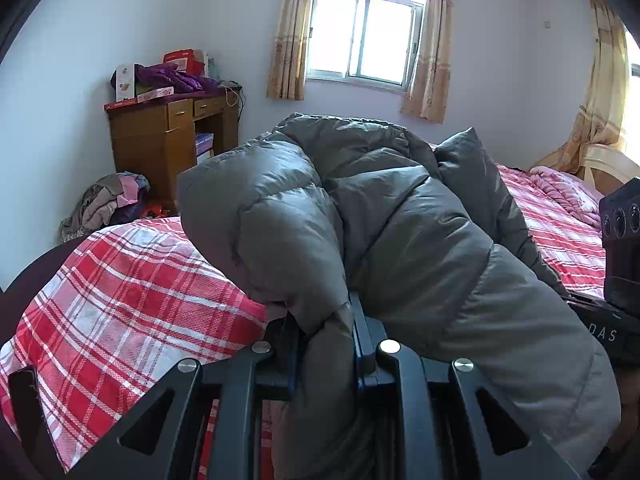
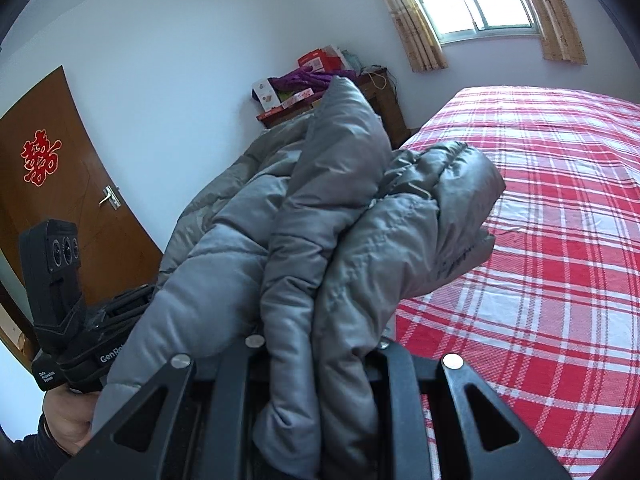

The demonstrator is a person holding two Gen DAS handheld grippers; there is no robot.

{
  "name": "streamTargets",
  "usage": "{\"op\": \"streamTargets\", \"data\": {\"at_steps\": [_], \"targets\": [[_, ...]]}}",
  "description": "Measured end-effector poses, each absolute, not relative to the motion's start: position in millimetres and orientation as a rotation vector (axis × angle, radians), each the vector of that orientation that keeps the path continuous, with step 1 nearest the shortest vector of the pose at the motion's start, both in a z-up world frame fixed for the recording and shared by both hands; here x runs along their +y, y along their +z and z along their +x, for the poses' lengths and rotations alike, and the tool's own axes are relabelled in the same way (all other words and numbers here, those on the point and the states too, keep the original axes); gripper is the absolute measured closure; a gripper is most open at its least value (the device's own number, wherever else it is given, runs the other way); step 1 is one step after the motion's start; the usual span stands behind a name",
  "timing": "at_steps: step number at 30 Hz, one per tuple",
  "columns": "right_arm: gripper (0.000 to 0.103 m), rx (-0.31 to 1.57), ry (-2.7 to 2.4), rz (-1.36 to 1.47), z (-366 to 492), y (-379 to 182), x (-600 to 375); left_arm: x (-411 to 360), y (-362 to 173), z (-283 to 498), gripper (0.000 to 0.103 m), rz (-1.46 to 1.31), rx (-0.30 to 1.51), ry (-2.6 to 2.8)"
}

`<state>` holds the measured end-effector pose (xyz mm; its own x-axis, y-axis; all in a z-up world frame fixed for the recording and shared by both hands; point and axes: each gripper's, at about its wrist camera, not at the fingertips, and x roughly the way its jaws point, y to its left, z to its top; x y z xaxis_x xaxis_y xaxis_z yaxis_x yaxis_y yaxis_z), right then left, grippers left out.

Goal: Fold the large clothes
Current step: 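Hold the lifted jacket bundle with both grippers and carry it across the bed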

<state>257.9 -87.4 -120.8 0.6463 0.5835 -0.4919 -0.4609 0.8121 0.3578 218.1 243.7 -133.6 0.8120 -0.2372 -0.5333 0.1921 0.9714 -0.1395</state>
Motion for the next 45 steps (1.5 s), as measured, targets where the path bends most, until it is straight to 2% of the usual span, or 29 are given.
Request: {"op": "streamTargets", "data": {"at_steps": [40,45], "targets": [[0.081,0.733,0.598,0.161,304.1,-134.3,-53.7,275.4,-178.3,231.2,0.083,-0.072,0.645,-0.168],[0.081,0.745,0.594,0.162,309.1,-136.4,-51.5,273.7,-182.0,231.2,0.078,-0.054,0.645,-0.151]]}}
